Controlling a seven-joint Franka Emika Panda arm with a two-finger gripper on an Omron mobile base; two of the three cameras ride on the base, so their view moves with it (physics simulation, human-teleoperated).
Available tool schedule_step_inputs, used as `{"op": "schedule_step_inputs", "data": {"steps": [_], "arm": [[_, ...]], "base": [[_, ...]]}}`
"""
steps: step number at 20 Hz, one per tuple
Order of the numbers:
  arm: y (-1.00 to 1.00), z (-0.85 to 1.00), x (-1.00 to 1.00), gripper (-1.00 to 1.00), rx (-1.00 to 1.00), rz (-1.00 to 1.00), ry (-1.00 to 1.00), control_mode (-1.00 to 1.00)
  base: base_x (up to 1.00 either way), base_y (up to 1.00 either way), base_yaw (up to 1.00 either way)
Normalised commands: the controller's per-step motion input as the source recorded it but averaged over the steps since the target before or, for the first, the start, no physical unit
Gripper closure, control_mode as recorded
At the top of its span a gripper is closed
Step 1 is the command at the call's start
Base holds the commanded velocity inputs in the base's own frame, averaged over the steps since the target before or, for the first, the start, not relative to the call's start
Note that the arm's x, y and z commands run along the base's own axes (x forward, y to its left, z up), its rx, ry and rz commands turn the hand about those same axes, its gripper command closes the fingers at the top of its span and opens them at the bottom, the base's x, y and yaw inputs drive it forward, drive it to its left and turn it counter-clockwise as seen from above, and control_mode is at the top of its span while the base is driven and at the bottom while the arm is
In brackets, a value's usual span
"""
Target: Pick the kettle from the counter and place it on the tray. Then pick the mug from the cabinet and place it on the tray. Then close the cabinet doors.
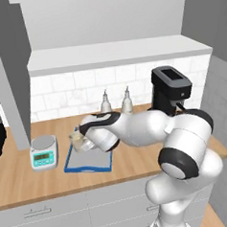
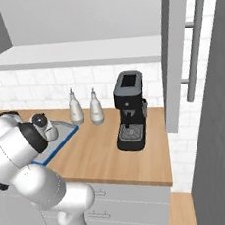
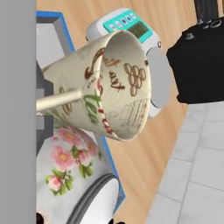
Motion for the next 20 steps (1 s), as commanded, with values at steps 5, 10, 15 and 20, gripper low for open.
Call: {"op": "schedule_step_inputs", "data": {"steps": [5, 10, 15, 20], "arm": [[-0.02, -0.49, -0.34, 1.00, 0.00, 0.00, 0.11, -1.00], [-0.19, -0.40, -0.82, 1.00, 0.00, 0.00, 0.11, -1.00], [-0.19, -0.20, -0.09, 1.00, 0.00, 0.00, 0.03, -1.00], [-0.13, -0.08, 0.15, 1.00, 0.00, 0.00, -0.03, -1.00]], "base": [[0.00, 0.00, 0.00], [0.00, 0.00, 0.00], [0.00, 0.00, 0.00], [0.00, 0.00, 0.00]]}}
